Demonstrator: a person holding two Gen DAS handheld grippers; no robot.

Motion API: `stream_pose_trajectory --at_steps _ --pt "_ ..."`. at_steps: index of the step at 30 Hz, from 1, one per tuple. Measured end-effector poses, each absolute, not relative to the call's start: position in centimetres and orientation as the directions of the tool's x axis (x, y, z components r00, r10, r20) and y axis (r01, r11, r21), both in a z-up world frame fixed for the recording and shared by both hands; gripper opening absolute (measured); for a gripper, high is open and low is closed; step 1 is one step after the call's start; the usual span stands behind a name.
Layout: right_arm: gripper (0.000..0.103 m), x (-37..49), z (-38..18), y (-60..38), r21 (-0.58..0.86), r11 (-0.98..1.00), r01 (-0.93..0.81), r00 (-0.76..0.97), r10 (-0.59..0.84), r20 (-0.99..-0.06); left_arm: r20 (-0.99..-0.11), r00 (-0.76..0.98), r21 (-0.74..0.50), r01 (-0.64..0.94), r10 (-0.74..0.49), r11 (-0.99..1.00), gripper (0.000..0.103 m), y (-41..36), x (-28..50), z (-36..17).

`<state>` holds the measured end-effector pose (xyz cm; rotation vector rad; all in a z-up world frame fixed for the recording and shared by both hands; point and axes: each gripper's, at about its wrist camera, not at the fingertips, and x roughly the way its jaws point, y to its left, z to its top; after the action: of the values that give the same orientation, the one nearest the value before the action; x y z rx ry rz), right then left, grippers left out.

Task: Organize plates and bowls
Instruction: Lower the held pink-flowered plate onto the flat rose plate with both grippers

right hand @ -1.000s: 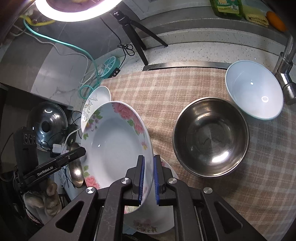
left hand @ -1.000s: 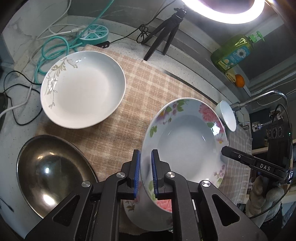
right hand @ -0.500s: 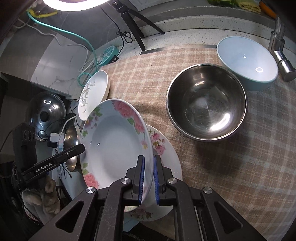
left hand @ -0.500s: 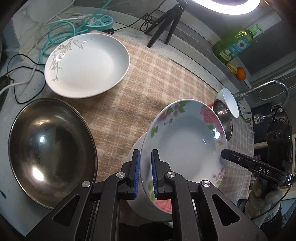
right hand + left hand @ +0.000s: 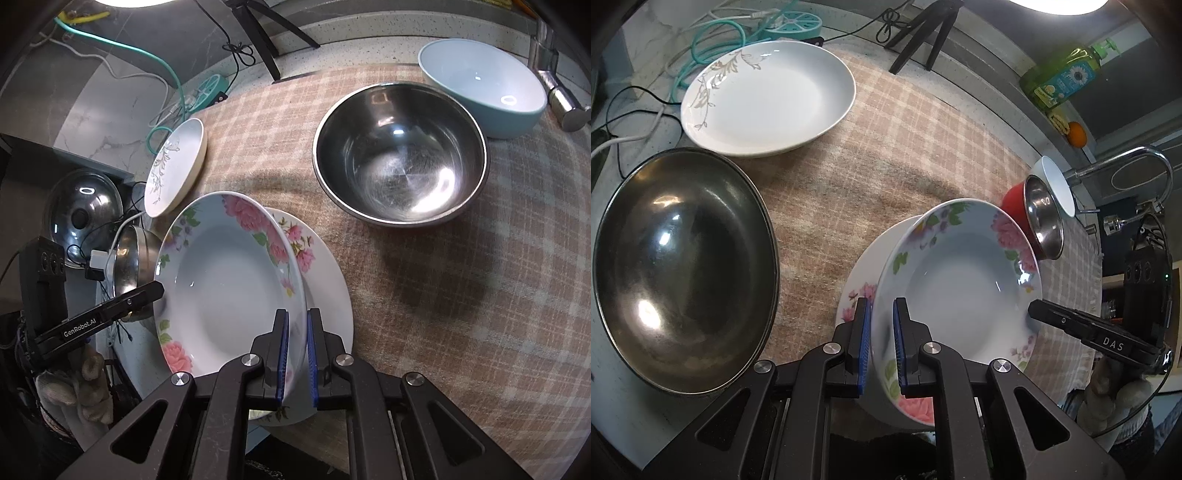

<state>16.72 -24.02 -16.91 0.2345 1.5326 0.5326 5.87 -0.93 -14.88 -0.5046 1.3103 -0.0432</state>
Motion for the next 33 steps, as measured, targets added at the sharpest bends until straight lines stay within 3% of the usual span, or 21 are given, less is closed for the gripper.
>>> stream_pose_trajectory --at_steps 33 --pt "0.009 15.7 -18.7 -24.0 0.463 0.871 -0.167 -0.088 0.454 -0.886 -0.919 0.248 -0.369 -0.269 -0.307 0.89 0.01 -1.1 5.5 -16.5"
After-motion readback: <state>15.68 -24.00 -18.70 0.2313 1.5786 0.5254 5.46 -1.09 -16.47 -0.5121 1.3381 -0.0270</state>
